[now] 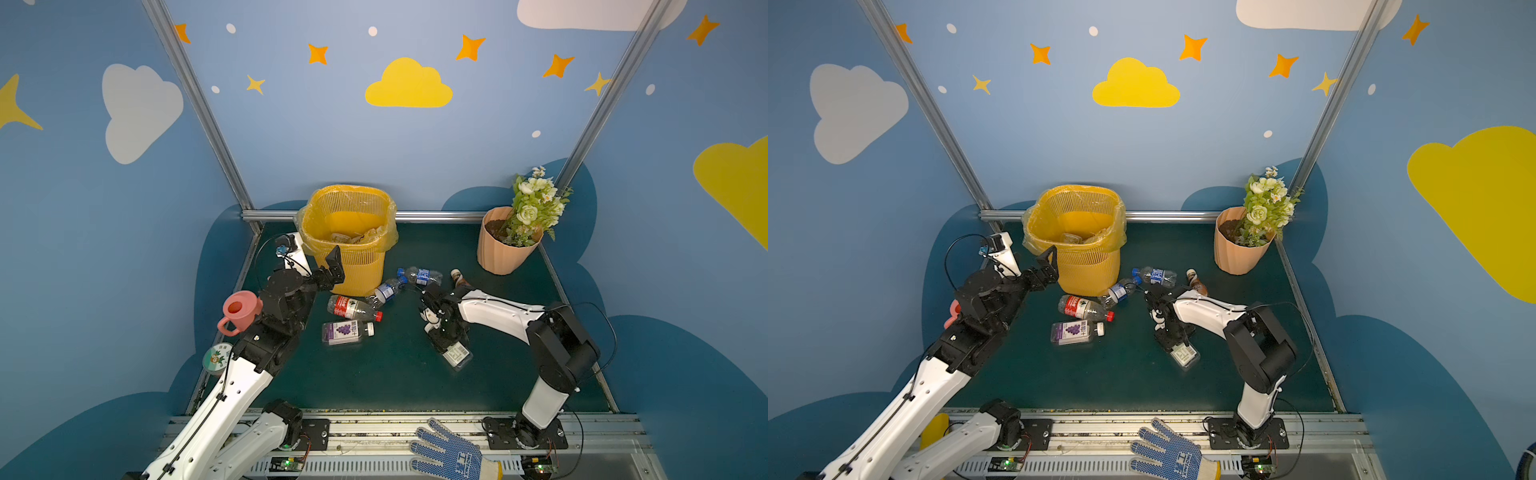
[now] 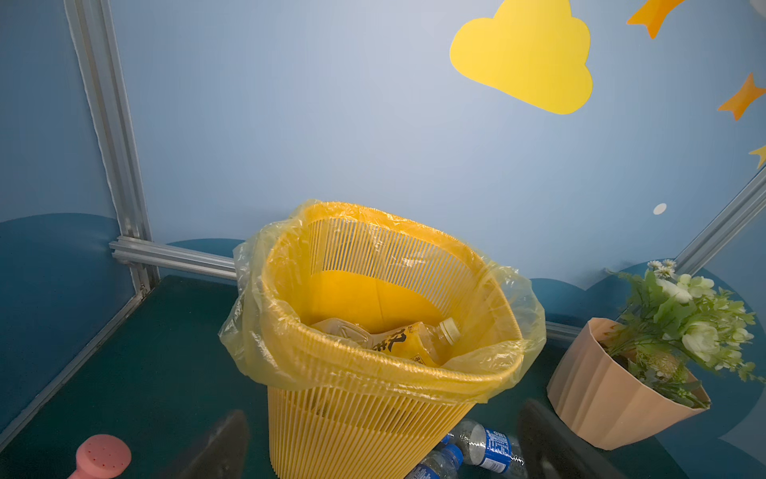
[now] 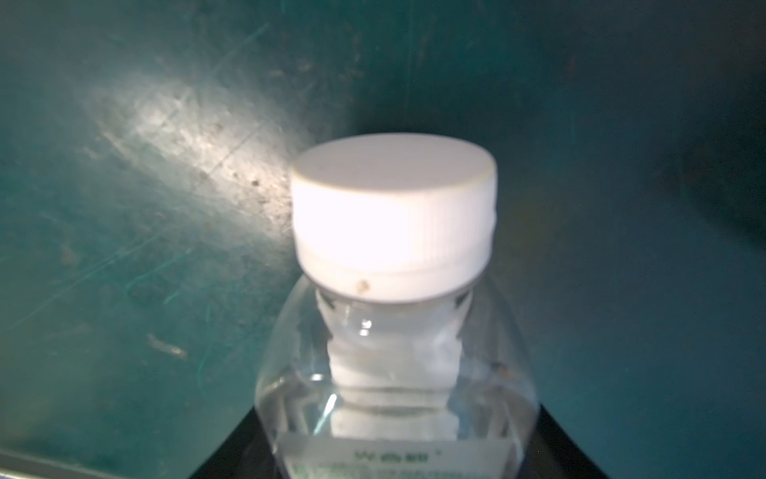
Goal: Throw the plastic bottles in the bin
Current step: 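Lower the right gripper and close it on the white-capped clear bottle, then lift the clear bottle over the bin and open the right gripper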
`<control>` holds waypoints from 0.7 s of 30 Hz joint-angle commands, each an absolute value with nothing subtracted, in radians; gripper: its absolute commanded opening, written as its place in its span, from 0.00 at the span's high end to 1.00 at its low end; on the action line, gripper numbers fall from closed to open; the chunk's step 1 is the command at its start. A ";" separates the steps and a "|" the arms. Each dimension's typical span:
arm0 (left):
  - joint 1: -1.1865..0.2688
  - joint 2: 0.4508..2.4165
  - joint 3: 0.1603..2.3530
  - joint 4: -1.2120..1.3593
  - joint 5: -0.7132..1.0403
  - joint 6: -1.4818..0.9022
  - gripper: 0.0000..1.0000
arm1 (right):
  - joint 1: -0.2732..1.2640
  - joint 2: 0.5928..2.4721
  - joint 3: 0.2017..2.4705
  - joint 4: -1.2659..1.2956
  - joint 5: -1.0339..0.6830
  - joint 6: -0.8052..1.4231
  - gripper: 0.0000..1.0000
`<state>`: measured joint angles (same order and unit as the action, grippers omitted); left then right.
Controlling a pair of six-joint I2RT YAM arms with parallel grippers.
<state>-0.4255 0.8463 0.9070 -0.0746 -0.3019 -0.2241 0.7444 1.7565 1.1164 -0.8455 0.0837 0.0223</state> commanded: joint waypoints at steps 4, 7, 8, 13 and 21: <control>-0.418 0.817 0.883 -0.099 -0.323 -0.220 0.00 | 0.738 1.658 1.149 -0.811 0.026 0.015 0.54; -0.416 0.807 0.877 -0.104 -0.327 -0.221 0.00 | 0.724 1.601 1.159 -0.782 0.001 0.018 0.54; -0.416 0.805 0.875 -0.106 -0.330 -0.218 0.00 | 0.718 1.578 1.160 -0.768 -0.009 0.019 0.54; -0.412 0.787 0.856 -0.126 -0.356 -0.221 0.00 | 0.676 1.436 1.159 -0.672 -0.050 0.039 0.58; -0.400 0.776 0.822 -0.211 -0.468 -0.280 0.00 | 0.642 1.108 1.041 -0.234 -0.013 0.075 0.57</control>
<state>-0.4076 0.7826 0.8356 -0.1593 -0.3950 -0.2462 0.6491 1.1782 1.0702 -0.4576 -0.0166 0.0536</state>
